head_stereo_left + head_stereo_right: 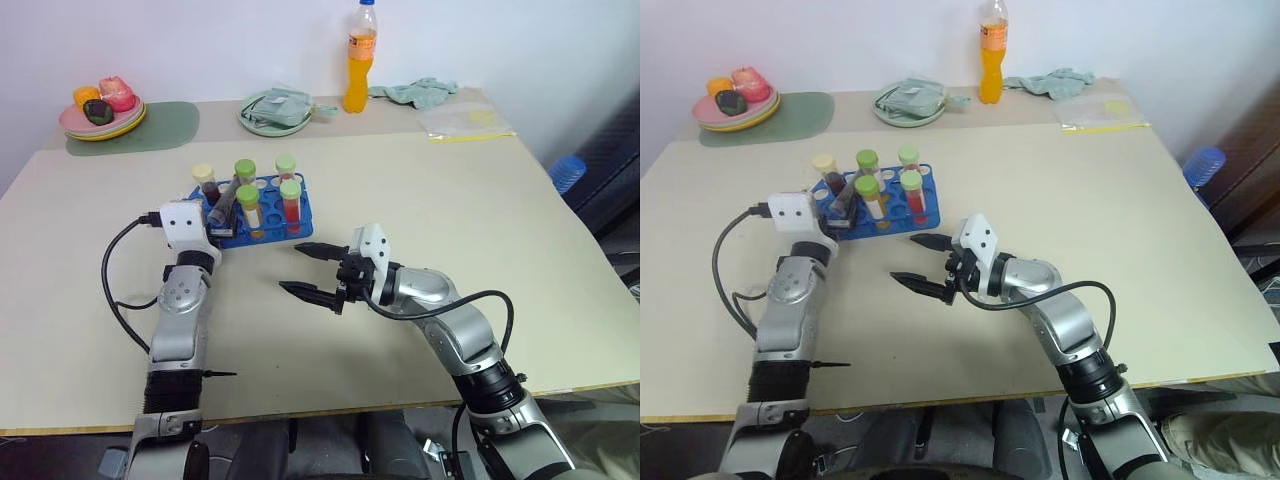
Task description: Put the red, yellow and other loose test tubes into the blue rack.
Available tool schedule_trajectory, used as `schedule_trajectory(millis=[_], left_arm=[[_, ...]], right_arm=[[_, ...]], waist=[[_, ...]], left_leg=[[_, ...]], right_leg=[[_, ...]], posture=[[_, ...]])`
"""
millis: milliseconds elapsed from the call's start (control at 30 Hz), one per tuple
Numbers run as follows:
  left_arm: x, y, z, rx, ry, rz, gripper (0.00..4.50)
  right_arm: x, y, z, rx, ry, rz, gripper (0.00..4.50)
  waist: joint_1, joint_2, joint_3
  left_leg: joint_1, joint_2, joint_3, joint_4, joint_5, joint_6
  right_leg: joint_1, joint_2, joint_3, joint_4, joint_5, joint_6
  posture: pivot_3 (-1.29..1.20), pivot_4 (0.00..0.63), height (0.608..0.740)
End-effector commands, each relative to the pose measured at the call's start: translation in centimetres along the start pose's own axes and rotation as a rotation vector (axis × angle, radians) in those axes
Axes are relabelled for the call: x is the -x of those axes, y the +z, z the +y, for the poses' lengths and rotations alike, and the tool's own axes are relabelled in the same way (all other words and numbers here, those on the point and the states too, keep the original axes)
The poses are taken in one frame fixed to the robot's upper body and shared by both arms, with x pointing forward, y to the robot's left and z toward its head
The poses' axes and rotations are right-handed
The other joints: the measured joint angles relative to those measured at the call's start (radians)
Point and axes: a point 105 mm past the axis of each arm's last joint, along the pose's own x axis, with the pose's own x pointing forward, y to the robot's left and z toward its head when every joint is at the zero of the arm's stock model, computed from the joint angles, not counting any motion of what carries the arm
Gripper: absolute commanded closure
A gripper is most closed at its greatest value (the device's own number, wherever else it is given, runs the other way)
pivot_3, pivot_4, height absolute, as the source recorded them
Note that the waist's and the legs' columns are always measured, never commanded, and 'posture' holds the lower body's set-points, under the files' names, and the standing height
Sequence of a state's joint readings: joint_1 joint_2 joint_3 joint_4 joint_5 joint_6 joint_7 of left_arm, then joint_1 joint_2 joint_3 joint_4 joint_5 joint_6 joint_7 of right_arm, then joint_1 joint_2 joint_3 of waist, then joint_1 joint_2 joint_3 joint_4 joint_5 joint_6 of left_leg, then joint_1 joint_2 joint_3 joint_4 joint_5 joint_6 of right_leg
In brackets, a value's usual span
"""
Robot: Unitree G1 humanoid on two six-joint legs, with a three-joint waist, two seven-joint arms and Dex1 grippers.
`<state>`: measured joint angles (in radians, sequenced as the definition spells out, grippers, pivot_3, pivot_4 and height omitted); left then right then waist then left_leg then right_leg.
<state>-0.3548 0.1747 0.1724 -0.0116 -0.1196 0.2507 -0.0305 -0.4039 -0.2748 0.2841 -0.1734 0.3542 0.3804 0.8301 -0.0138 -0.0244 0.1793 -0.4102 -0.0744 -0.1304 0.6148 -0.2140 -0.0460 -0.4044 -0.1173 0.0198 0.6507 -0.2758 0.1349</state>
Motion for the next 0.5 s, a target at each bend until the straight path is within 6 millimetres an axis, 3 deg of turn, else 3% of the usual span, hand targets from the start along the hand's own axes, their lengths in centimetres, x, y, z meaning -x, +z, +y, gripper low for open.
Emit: schedule_trajectory(millis=[33, 267, 433, 500], left_arm=[[-0.6, 2.1, -0.9, 0.034, -0.054, 0.002, 0.07], [-1.4, 1.9, -1.7, 0.027, -0.096, 0.101, 0.07], [-1.5, 1.6, -1.7, 0.009, -0.102, 0.147, 2.37], [-1.5, 1.4, -1.9, 0.014, -0.119, 0.167, 2.37]], right_arm=[[0.0, 1.2, 0.1, 0.021, 0.005, -0.046, 0.84], [-0.1, 1.3, 0.0, 0.024, 0.001, -0.048, 0.84], [-0.1, 1.3, -0.1, 0.03, -0.006, -0.047, 0.84], [-0.1, 1.3, -0.1, 0.03, -0.008, -0.048, 0.84]], waist=[[0.0, 0.0, 0.0], [0.001, 0.0, 0.0], [-0.001, 0.0, 0.0], [-0.001, 0.0, 0.0]], left_leg=[[0.0, 0.0, 0.0, 0.0, 0.0, 0.0], [0.0, 0.0, 0.0, 0.0, 0.0, 0.0], [0.0, 0.0, -0.001, 0.0, 0.0, 0.0], [0.0, 0.0, -0.001, 0.0, 0.0, 0.0]], right_leg=[[0.0, 0.0, 0.0, 0.0, 0.0, 0.0], [0.0, 0.0, 0.0, 0.0, 0.0, 0.0], [0.0, 0.0, 0.0, 0.0, 0.0, 0.0], [0.0, 0.0, 0.0, 0.0, 0.0, 0.0]], posture=[[0.0, 0.15, 0.74], [0.0, 0.15, 0.74], [0.0, 0.15, 0.74], [0.0, 0.15, 0.74]])
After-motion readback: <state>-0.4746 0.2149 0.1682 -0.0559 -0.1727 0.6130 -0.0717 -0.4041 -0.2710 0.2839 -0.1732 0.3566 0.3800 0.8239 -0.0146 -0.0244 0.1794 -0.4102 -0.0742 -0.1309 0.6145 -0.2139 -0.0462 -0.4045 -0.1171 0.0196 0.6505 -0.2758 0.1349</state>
